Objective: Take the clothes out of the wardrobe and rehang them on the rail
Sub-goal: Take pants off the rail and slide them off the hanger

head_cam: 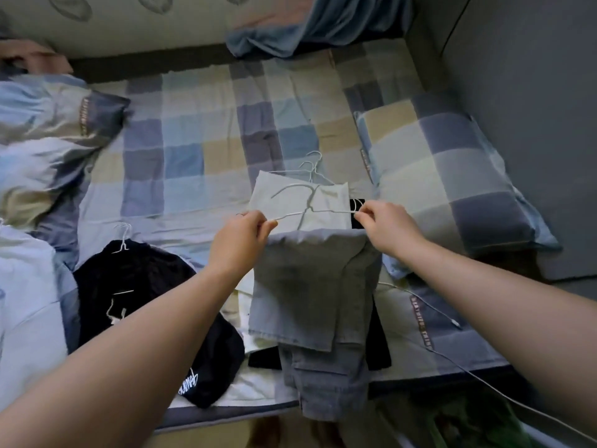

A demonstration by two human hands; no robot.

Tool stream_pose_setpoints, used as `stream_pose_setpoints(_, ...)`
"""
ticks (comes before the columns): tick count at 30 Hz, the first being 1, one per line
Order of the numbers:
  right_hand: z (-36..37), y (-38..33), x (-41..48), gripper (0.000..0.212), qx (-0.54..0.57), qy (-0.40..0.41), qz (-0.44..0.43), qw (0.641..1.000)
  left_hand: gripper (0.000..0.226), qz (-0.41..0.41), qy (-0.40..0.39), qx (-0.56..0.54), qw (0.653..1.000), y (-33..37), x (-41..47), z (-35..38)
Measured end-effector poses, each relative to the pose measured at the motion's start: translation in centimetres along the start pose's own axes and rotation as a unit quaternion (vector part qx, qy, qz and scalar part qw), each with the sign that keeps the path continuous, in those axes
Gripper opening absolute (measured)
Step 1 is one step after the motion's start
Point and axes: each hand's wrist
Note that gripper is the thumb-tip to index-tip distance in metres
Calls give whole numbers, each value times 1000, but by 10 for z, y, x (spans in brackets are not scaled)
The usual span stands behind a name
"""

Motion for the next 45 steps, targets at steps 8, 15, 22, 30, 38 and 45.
stream_pose_setpoints(8, 120, 52, 116, 21, 16, 62, 36, 997, 27, 33, 6, 16, 999, -64, 110, 123)
stream_pose_setpoints(15, 175, 69, 212, 21, 19, 98, 35, 994, 29, -10, 7, -22, 1000, -99, 199, 186)
stream_pose_setpoints(22, 203, 82, 279, 34, 0, 76, 78, 994, 39, -70, -32, -61, 995, -115, 258, 231)
stream_pose_setpoints(30, 222, 92, 254, 64, -3, 34, 74, 997, 71, 17, -93, 73, 993, -125, 234, 231)
stream_pose_setpoints(38, 198, 56, 163, 66, 4, -17, 49, 999, 73, 62, -109, 109, 986, -111, 160, 188)
stream_pose_setpoints(45, 129, -19, 40, 66, -57, -31, 48, 997, 79, 119, -163, 140, 969, -91, 64, 78)
Point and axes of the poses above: each hand's wrist, its own x-axis towards the middle knuckle, its own z-axis out of the palm, y = z × x, and after that the axes turned 3 degrees about -x, right-handed
